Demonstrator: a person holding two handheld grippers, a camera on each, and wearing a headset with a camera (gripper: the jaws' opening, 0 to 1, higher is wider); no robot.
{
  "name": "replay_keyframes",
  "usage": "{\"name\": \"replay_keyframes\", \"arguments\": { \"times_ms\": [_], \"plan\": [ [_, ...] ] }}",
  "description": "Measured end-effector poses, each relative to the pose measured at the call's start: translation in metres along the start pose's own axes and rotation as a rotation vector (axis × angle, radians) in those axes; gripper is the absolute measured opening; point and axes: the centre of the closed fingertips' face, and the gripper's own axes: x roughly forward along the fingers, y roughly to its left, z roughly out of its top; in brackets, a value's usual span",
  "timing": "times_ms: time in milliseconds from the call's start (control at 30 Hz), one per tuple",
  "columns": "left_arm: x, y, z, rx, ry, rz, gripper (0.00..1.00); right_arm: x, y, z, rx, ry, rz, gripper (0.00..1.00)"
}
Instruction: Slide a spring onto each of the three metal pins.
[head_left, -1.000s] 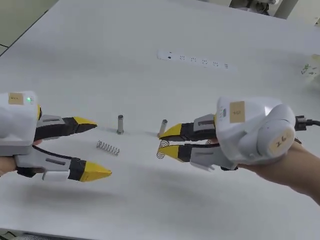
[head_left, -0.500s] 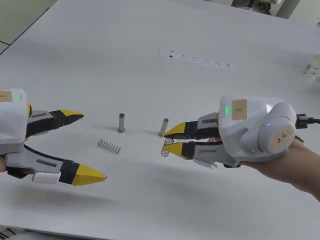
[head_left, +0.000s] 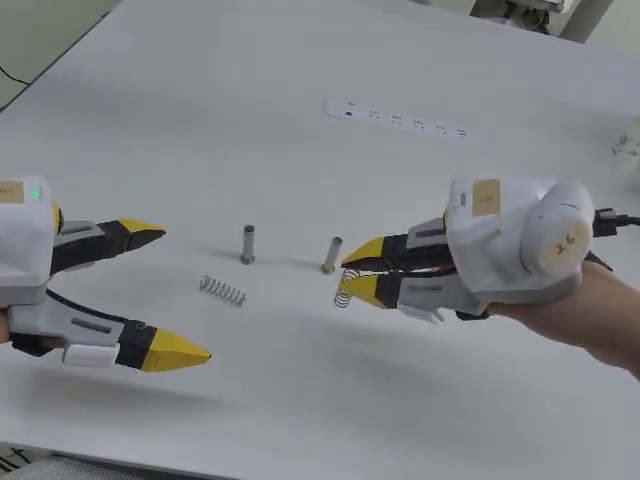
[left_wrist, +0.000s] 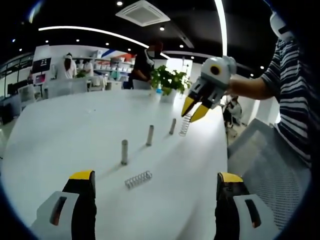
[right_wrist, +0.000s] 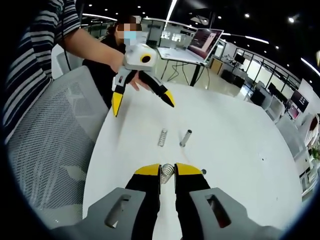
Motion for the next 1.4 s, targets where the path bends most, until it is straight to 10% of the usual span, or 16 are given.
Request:
{"name": "replay_keyframes", "arguments": {
  "times_ms": [767,1400],
  "plan": [
    [-0.006,0.002,-0.001,-0.003,0.001,0.008,0.97,0.003,-0.061,0.01,0.049,-0.01,-0.097,0.07],
    [-0.009,0.002,0.0,-0.013,-0.005,0.011,0.96,0.015,-0.072,0.002,0.09,0.025,-0.099,0.07]
  ]
}}
